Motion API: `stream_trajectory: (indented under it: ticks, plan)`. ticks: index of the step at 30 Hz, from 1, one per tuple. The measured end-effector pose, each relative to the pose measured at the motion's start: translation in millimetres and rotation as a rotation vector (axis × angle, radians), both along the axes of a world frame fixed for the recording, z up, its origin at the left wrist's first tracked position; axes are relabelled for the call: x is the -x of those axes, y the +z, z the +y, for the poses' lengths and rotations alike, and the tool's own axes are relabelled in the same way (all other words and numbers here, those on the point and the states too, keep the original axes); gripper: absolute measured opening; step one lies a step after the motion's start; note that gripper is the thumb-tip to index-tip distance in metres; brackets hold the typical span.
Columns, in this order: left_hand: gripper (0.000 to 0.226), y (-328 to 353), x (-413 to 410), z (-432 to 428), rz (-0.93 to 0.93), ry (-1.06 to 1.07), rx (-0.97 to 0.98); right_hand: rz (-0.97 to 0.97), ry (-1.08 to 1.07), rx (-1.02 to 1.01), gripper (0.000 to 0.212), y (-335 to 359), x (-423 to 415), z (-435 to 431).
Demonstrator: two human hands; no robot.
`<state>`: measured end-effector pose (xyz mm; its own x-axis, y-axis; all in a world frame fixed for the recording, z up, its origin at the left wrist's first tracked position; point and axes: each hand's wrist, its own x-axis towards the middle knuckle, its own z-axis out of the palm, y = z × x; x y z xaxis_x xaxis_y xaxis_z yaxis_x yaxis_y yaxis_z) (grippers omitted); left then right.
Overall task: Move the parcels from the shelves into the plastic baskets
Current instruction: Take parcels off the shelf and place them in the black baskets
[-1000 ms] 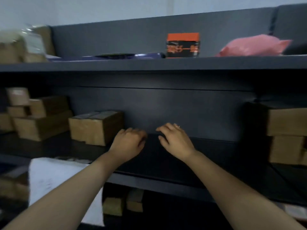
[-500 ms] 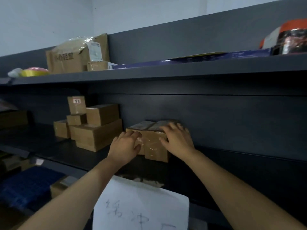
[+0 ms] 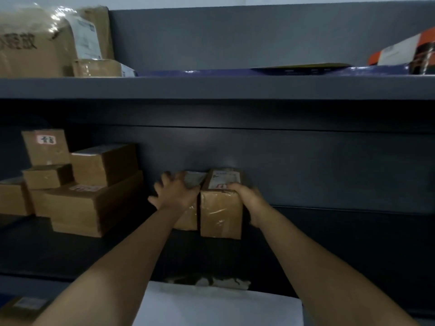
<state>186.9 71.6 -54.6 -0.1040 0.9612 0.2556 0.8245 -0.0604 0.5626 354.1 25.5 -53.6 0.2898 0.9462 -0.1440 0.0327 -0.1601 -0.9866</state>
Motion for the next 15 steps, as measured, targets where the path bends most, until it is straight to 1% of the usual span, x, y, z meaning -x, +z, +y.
stream_trajectory:
  ticks: [1,2,3,4,5,7,8,9,12,13,15]
  plan:
    - [0.072,-1.8,1.4,2.7,-0.151,0.004,0.066,0.053,0.061,0.051,0.061,-0.4,-2.6,-0.5]
    - [0.078,-4.6,3.0,5.1,-0.301,-0.002,0.106,0.079,0.109,0.085,0.048,-0.5,-5.8,-1.6]
    - [0.082,-7.0,3.8,5.0,-0.391,-0.018,0.119,0.095,0.133,0.109,0.043,-2.4,-8.8,-1.6]
    - [0.081,-8.7,3.7,1.6,-0.411,-0.035,0.109,0.127,0.154,0.117,0.044,-3.0,-10.3,-0.9]
    - [0.080,-10.1,3.3,-2.2,-0.413,-0.047,0.080,0.145,0.169,0.106,0.049,-5.6,-12.2,0.9]
    - [0.078,-11.8,3.1,-11.4,-0.445,-0.043,0.003,0.158,0.187,0.091,0.065,-10.1,-14.5,-0.1]
    - [0.079,-13.5,3.2,-15.8,-0.483,-0.035,-0.032,0.162,0.203,0.078,0.067,-12.4,-16.6,-2.1]
    - [0.081,-15.3,3.2,-20.5,-0.529,-0.030,-0.064,0.178,0.231,0.037,0.062,-15.8,-19.5,-2.7]
    - [0.090,-19.8,1.3,-37.8,-0.669,-0.010,-0.112,0.244,0.324,-0.092,0.035,-19.6,-25.2,-15.3]
    - [0.092,-20.7,-0.4,-43.7,-0.712,-0.001,-0.112,0.251,0.338,-0.129,0.031,-21.0,-27.8,-18.0]
    - [0.088,-22.4,-5.2,-56.7,-0.773,0.000,-0.111,0.253,0.314,-0.212,0.031,-21.9,-30.3,-24.7]
